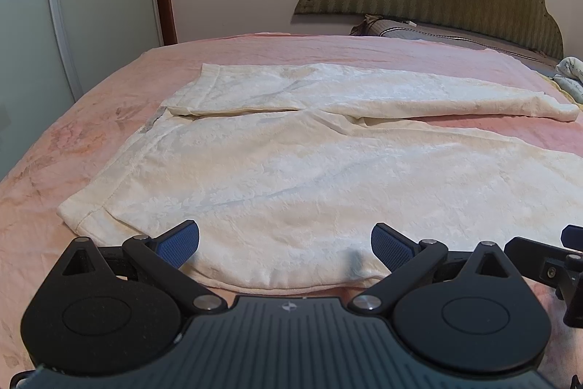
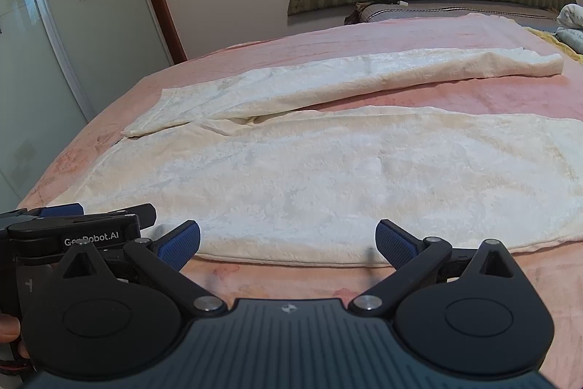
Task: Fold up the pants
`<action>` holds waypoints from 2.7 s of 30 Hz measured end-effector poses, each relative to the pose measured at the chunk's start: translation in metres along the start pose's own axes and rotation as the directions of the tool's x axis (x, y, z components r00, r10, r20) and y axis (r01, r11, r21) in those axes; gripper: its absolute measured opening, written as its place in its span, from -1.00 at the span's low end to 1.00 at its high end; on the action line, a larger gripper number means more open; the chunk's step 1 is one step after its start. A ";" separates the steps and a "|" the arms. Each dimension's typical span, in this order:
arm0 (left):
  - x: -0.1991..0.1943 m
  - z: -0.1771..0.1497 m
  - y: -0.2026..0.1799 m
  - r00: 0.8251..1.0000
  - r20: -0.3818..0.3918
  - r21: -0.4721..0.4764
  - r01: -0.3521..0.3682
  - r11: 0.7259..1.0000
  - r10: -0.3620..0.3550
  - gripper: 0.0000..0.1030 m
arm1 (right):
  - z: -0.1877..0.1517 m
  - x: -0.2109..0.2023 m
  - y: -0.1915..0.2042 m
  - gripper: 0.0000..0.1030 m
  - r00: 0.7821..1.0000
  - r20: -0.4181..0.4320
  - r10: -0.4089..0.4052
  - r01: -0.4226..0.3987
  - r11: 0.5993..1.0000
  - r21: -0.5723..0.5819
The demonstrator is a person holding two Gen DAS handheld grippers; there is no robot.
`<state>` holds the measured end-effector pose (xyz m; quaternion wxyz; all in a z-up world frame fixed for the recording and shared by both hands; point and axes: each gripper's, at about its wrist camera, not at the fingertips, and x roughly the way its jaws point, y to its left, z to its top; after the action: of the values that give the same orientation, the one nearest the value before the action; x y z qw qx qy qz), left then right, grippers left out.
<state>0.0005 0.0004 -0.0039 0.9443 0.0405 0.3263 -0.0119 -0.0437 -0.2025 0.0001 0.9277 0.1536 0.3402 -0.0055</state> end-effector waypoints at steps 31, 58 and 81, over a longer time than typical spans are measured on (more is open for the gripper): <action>0.002 -0.005 0.000 1.000 0.002 -0.003 0.003 1.000 -0.003 1.00 | -0.007 0.009 -0.002 1.00 1.000 -0.007 -0.022 0.022 0.999 -0.030; 0.019 0.008 0.010 1.000 -0.015 -0.014 0.004 1.000 -0.004 1.00 | 0.011 0.016 0.009 1.00 1.000 0.027 -0.009 0.012 0.991 -0.134; 0.118 0.080 0.050 0.990 0.044 -0.089 -0.128 0.988 0.132 1.00 | 0.180 0.164 0.045 0.91 0.989 0.046 0.141 -0.102 0.874 -0.474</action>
<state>0.1450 0.0440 -0.0105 0.9517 0.0209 0.2997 0.0627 0.2008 -0.1964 0.0388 0.9483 -0.0554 0.2843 0.1295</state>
